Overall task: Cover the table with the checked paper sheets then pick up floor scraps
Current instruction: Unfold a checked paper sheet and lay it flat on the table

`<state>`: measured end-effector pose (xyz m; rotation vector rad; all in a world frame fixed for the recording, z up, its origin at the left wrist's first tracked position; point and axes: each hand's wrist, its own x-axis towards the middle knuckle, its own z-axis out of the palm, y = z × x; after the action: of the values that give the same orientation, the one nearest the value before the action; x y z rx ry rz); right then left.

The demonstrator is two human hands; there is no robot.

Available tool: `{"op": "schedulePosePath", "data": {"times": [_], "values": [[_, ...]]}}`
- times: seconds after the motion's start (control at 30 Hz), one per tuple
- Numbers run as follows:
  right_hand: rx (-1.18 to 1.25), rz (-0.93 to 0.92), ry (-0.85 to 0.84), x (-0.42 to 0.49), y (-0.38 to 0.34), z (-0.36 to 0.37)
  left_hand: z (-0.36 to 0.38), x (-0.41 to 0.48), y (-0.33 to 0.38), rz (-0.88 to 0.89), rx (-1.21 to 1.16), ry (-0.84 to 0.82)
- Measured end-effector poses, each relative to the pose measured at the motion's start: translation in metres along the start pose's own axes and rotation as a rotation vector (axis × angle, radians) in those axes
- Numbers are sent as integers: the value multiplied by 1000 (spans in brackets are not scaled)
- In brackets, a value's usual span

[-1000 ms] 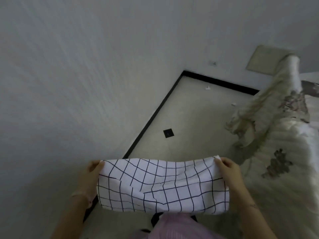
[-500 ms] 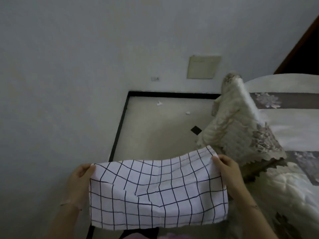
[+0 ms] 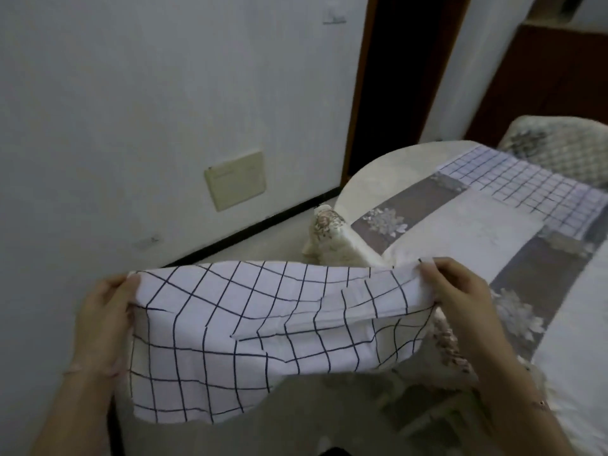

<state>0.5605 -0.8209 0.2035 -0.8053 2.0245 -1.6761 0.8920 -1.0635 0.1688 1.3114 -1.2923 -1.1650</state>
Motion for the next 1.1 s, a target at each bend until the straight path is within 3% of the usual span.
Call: {"op": "schedulePosePath", "data": {"times": [0.33,0.83,1.1], "values": [[-24,44,437,94,51,-71,201,104,29,43,-74,-352],[-141,387,706,186,144,-156,482,167,14,-26,127,-769],[-83,689,877,206,188,-168,591,179,-26,-81,402,-988]]}}
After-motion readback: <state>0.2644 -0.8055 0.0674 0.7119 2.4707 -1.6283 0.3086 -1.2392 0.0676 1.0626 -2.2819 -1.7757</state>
